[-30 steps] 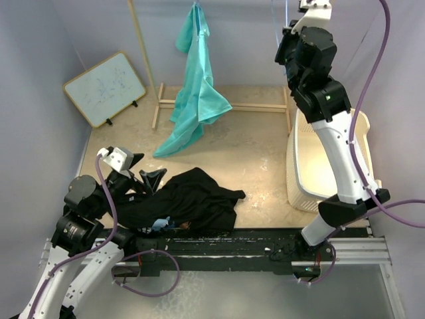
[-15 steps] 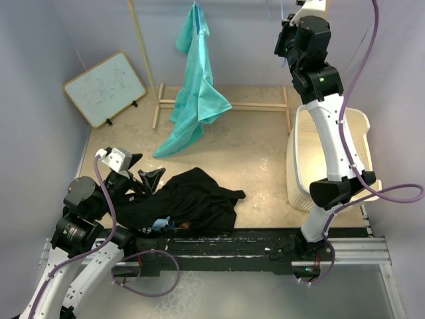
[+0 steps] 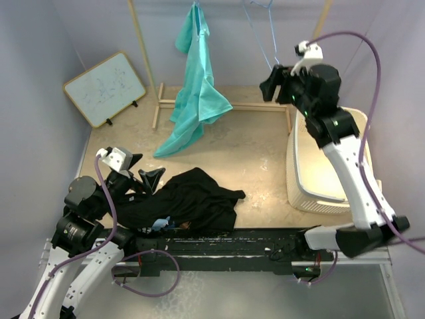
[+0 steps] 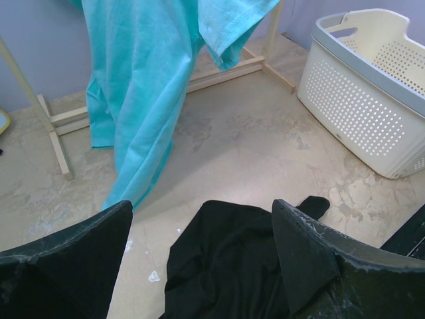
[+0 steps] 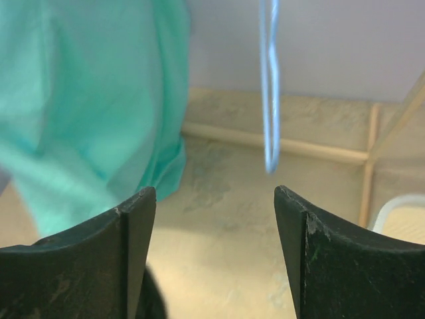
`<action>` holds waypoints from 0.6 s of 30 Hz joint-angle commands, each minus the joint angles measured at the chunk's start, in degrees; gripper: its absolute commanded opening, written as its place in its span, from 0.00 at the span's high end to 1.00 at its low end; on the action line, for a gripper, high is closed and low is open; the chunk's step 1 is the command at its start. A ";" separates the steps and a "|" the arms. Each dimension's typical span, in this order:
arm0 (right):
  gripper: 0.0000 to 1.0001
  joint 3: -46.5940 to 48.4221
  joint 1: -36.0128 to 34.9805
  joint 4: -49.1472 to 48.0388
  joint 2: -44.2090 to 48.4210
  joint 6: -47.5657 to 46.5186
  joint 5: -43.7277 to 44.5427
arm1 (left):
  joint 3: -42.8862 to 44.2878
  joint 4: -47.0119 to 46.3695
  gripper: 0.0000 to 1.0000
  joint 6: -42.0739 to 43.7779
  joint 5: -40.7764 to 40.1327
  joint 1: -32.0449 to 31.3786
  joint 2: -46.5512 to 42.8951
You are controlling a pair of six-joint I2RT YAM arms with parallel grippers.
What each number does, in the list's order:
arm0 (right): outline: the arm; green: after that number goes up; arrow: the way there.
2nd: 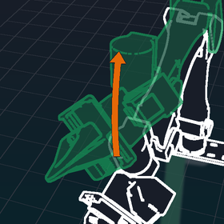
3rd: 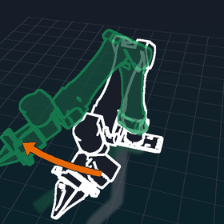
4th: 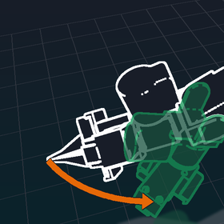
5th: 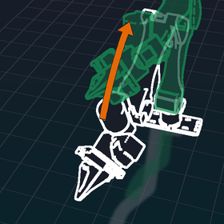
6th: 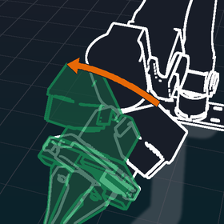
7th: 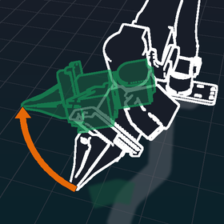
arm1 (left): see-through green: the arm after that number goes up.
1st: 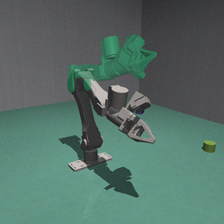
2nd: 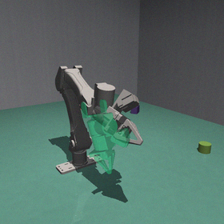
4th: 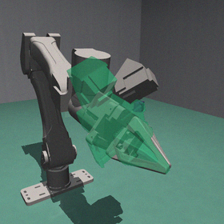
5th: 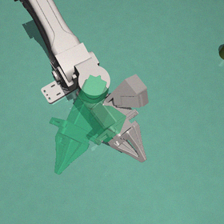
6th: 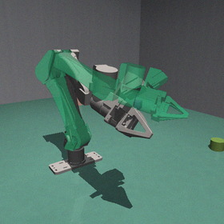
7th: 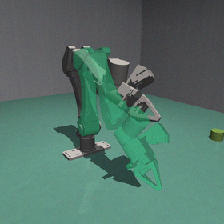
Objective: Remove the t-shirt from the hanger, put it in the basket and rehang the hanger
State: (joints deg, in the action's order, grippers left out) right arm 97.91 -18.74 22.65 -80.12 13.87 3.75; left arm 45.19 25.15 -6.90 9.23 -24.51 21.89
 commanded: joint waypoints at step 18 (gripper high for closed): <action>0.00 -37.17 -39.51 -16.68 -2.39 0.80 -7.52 | -0.12 -1.07 0.13 -0.97 -2.31 -0.10 0.14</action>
State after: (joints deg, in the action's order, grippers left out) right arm 59.81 -54.22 11.99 -78.30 18.39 -6.24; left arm 45.08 25.41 -6.92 8.08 -24.51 21.52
